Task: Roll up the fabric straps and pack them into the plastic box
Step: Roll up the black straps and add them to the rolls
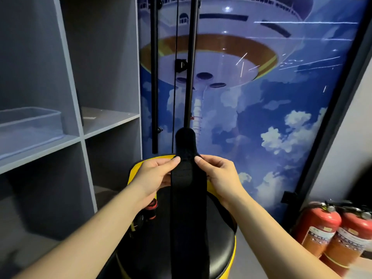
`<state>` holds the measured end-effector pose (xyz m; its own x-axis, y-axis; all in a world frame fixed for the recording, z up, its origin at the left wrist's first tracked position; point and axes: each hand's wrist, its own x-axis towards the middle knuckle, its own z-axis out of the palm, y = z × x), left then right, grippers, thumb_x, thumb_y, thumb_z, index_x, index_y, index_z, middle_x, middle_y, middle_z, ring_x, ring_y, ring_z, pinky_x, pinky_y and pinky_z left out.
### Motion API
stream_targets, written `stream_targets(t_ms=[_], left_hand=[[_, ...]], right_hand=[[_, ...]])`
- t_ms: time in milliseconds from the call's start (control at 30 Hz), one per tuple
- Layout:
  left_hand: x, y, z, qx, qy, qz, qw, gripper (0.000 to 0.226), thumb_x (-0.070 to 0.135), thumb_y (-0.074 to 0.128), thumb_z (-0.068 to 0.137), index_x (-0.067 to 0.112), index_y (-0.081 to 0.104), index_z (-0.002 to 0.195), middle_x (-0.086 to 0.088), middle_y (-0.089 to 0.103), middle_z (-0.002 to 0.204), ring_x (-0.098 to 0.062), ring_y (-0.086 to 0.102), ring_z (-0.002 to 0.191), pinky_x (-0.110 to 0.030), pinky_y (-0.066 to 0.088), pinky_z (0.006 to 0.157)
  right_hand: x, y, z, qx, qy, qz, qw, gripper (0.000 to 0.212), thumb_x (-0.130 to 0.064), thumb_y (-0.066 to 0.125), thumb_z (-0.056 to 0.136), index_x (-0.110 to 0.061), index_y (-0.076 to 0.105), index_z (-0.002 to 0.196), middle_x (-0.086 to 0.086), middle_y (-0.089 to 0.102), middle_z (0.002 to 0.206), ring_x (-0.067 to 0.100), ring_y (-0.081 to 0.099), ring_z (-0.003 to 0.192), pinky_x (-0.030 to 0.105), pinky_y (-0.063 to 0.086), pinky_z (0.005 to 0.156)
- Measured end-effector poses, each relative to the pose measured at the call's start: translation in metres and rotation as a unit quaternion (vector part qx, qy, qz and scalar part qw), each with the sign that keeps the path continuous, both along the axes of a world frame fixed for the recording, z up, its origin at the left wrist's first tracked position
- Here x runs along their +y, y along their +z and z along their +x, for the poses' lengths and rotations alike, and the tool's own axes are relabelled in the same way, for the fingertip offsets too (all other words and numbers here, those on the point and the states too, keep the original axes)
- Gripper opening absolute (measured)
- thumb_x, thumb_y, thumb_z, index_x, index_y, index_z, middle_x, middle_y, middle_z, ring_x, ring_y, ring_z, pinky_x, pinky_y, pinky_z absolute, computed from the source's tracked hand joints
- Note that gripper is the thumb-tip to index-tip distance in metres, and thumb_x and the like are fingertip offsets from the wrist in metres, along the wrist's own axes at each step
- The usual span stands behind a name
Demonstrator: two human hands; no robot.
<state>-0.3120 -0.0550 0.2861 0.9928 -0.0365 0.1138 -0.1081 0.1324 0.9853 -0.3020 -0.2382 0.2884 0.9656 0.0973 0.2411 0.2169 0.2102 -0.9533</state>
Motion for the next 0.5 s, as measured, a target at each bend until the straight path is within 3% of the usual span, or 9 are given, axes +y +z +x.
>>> stream_targets(t_ms=[133, 200, 300, 400, 500], left_hand=[[0.000, -0.063, 0.038, 0.076, 0.062, 0.010, 0.995, 0.029, 0.028, 0.075, 0.089, 0.009, 0.075, 0.111, -0.009, 0.078, 0.101, -0.027, 0.074, 0.096, -0.038, 0.058, 0.085], [-0.001, -0.098, 0.059, 0.127, 0.098, -0.008, 0.987, 0.029, 0.023, 0.078, 0.086, 0.010, 0.074, 0.111, -0.010, 0.077, 0.102, -0.029, 0.073, 0.096, -0.038, 0.057, 0.085], [-0.007, -0.145, 0.087, 0.187, 0.135, -0.017, 0.973, 0.019, 0.018, 0.076, 0.089, 0.015, 0.071, 0.107, -0.009, 0.074, 0.094, -0.026, 0.066, 0.084, -0.032, 0.053, 0.074], [-0.006, -0.177, 0.118, 0.190, 0.177, 0.027, 0.965, 0.018, 0.022, 0.078, 0.088, 0.022, 0.073, 0.105, 0.001, 0.071, 0.085, -0.015, 0.062, 0.076, -0.029, 0.051, 0.073], [-0.001, -0.194, 0.150, 0.191, 0.208, 0.082, 0.956, 0.018, 0.028, 0.082, 0.083, 0.025, 0.077, 0.100, 0.000, 0.072, 0.083, -0.015, 0.064, 0.077, -0.028, 0.051, 0.078]], right_hand=[[0.009, -0.053, 0.030, 0.052, -0.036, -0.037, 0.997, 0.015, -0.013, 0.072, 0.091, -0.004, 0.076, 0.102, 0.008, 0.078, 0.091, 0.017, 0.074, 0.081, 0.021, 0.055, 0.067], [0.015, -0.085, 0.050, 0.095, -0.056, -0.051, 0.993, 0.016, -0.015, 0.075, 0.089, -0.008, 0.077, 0.103, 0.006, 0.078, 0.094, 0.020, 0.075, 0.089, 0.024, 0.057, 0.072], [0.020, -0.132, 0.084, 0.159, -0.092, -0.080, 0.980, 0.020, -0.018, 0.080, 0.084, -0.012, 0.078, 0.103, 0.003, 0.078, 0.095, 0.017, 0.074, 0.092, 0.022, 0.056, 0.074], [0.024, -0.163, 0.115, 0.200, -0.101, -0.093, 0.970, 0.023, -0.019, 0.081, 0.084, -0.012, 0.077, 0.105, 0.000, 0.076, 0.089, 0.004, 0.069, 0.070, 0.015, 0.050, 0.059], [0.027, -0.184, 0.147, 0.213, -0.109, -0.110, 0.965, 0.017, -0.019, 0.081, 0.084, -0.012, 0.077, 0.099, 0.000, 0.069, 0.074, 0.004, 0.056, 0.054, 0.016, 0.046, 0.052]])
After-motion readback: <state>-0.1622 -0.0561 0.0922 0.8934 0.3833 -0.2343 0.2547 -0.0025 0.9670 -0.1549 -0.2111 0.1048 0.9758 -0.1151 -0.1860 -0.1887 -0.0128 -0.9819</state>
